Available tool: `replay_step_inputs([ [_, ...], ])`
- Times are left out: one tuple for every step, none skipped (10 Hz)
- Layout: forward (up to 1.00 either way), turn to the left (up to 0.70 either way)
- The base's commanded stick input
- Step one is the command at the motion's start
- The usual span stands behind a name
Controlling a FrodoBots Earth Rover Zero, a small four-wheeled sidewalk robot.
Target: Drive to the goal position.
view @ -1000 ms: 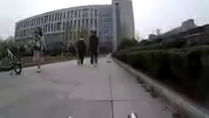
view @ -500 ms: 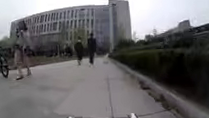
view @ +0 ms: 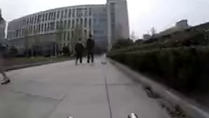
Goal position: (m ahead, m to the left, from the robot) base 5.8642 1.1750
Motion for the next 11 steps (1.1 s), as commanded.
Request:
replay_step_inputs([
  [0.85,-0.04],
  [0.85,-0.04],
  [0.85,-0.04],
  [0.85,-0.04],
  [0.85,-0.04],
  [0.85,-0.04],
  [0.85,-0.04],
  [0.85,-0.04],
  [0.85,-0.04],
  [0.85,-0.04],
  [0.85,-0.04],
])
